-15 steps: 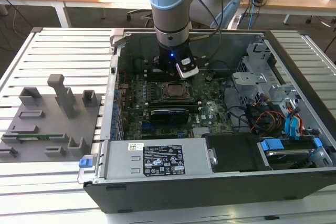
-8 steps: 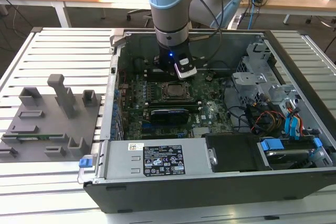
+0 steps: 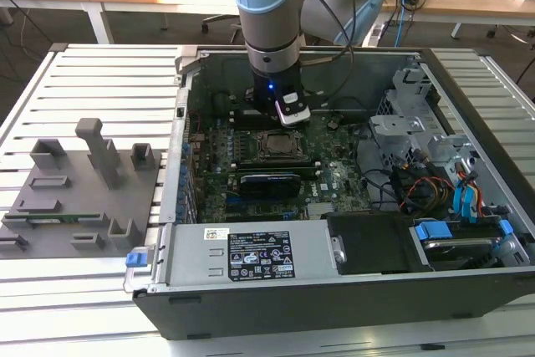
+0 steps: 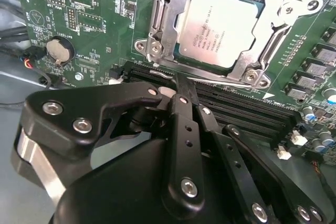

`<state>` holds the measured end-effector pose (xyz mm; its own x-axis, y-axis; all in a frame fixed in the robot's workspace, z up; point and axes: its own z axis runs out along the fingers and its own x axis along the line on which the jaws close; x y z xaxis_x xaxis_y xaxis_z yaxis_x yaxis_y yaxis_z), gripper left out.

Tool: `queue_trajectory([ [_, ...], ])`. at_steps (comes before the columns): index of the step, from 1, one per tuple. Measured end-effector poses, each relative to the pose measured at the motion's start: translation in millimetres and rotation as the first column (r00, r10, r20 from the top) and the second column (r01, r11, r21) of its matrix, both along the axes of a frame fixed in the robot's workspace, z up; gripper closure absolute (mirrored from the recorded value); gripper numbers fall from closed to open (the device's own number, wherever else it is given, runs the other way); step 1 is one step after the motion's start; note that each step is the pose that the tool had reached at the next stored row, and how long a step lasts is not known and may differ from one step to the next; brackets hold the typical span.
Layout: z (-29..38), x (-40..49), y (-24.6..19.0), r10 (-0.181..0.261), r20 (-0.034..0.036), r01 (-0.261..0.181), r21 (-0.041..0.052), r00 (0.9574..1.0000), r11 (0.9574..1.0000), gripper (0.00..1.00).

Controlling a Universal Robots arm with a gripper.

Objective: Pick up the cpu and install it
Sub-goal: 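Install the first cpu locking lever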

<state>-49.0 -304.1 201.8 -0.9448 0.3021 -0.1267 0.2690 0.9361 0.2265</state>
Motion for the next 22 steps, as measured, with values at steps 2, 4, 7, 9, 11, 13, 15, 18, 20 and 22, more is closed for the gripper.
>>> queue_trajectory([
  [2,-0.8,-0.1,0.0,-0.003,0.0002,0.003,-0.0009,1.0000,1.0000,0.89],
  [4,-1.7,-0.1,0.0,-0.006,0.0004,0.006,-0.0024,1.0000,1.0000,0.89],
  [7,-3.1,-0.1,0.0,-0.010,0.0005,0.010,-0.0042,0.9999,0.9999,0.89],
  [9,-3.8,-0.1,-0.1,-0.012,0.0006,0.012,-0.0048,0.9999,0.9999,0.89],
  [11,-4.6,-0.1,-0.1,-0.014,0.0008,0.014,-0.0054,0.9999,0.9999,0.89],
  [13,-5.6,0.1,0.1,-0.017,0.0019,0.017,-0.0040,0.9999,0.9999,0.89],
  [15,-5.5,0.0,-0.1,-0.019,0.0009,0.019,-0.0053,0.9998,0.9998,0.89],
  [18,-5.1,-0.2,-0.2,-0.019,0.0008,0.019,0.0007,0.9998,0.9998,0.89],
  [20,2.1,0.0,-0.1,-0.019,0.0008,0.019,0.0009,0.9998,0.9998,0.89],
  [22,7.1,0.0,-0.1,-0.019,0.0009,0.019,-0.0013,0.9998,0.9998,0.89],
])
